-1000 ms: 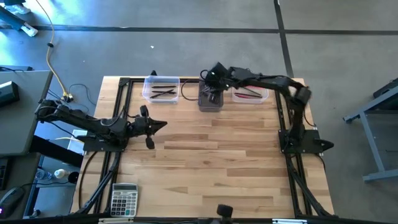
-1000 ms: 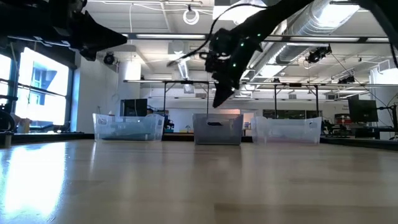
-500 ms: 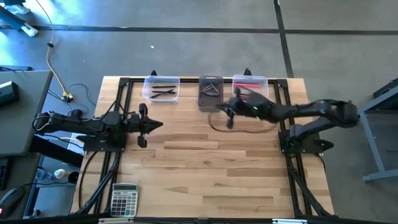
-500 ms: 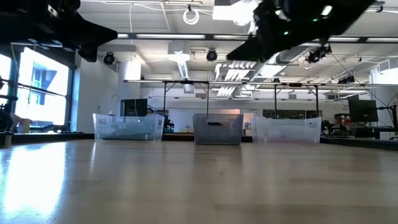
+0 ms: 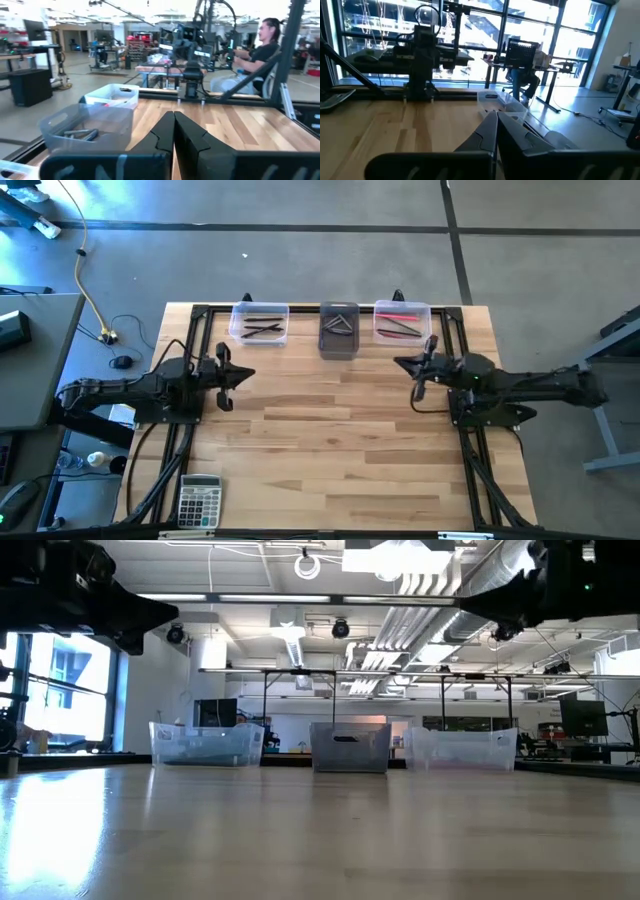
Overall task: Sort crayons/erasers/pens/pencils in bins
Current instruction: Return to Home Position
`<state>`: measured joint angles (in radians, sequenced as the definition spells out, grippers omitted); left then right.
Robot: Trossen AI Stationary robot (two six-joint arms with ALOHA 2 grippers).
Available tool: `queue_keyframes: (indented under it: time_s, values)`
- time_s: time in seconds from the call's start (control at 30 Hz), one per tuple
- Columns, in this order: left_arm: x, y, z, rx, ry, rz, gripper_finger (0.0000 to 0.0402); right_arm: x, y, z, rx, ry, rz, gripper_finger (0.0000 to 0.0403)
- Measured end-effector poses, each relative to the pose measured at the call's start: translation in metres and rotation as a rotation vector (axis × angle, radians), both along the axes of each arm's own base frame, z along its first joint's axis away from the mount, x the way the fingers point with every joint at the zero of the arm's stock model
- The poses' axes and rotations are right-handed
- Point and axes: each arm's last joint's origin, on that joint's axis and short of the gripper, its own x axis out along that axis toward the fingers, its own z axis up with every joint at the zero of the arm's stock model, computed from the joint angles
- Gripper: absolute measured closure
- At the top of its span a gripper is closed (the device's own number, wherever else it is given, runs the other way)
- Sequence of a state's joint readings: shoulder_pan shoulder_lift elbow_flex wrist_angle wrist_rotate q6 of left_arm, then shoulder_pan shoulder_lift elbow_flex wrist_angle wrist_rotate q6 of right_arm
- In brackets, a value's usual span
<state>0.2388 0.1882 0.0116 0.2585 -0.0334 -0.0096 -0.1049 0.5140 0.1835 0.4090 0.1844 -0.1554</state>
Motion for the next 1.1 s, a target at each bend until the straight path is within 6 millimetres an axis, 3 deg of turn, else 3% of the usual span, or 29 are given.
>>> queue_keyframes:
  time_s: [0.4, 0.7, 1.1]
  values:
    - [-0.012, 0.002, -0.003, -0.03, -0.003, 0.049, 0.0401, -0.043, 0.004, -0.03, -0.004, -0.054, -0.02, 0.0403]
    - [-0.013, 0.003, -0.008, -0.079, 0.032, 0.082, 0.0401, -0.043, 0.003, -0.044, 0.075, 0.064, -0.046, 0.0403]
    - [-0.012, 0.001, -0.007, -0.102, 0.02, 0.007, 0.0401, -0.043, 0.003, -0.045, 0.077, 0.065, -0.042, 0.0403]
